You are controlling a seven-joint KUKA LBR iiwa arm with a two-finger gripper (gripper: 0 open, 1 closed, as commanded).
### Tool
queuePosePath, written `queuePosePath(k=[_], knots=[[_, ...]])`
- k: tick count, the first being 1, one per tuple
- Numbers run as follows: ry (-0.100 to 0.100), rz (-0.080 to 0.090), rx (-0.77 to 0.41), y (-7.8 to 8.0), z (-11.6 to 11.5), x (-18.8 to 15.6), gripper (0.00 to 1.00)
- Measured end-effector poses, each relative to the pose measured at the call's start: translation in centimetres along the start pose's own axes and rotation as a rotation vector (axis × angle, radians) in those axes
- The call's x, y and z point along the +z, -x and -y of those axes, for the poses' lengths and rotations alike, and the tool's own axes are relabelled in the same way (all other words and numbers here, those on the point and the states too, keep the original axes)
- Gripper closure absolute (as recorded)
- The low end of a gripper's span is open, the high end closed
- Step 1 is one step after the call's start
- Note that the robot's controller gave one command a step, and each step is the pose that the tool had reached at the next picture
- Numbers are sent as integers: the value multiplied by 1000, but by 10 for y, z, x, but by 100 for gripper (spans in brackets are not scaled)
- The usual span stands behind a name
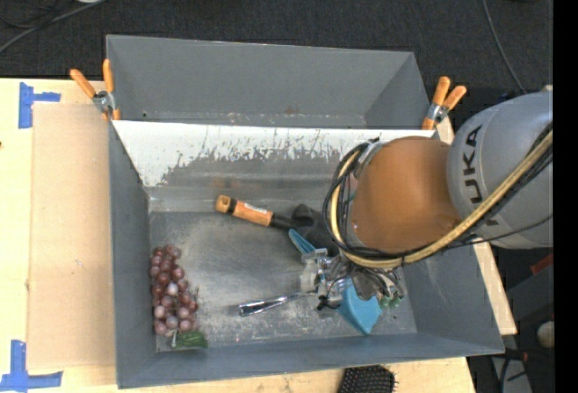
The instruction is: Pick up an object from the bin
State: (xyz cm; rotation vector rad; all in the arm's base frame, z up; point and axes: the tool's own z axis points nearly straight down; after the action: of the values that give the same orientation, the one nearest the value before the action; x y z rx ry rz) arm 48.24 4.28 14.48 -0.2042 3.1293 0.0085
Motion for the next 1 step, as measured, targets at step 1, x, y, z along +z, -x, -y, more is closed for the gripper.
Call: queuePosePath(k=[1], knots=[[1, -9, 1, -2, -1, -40, 100]])
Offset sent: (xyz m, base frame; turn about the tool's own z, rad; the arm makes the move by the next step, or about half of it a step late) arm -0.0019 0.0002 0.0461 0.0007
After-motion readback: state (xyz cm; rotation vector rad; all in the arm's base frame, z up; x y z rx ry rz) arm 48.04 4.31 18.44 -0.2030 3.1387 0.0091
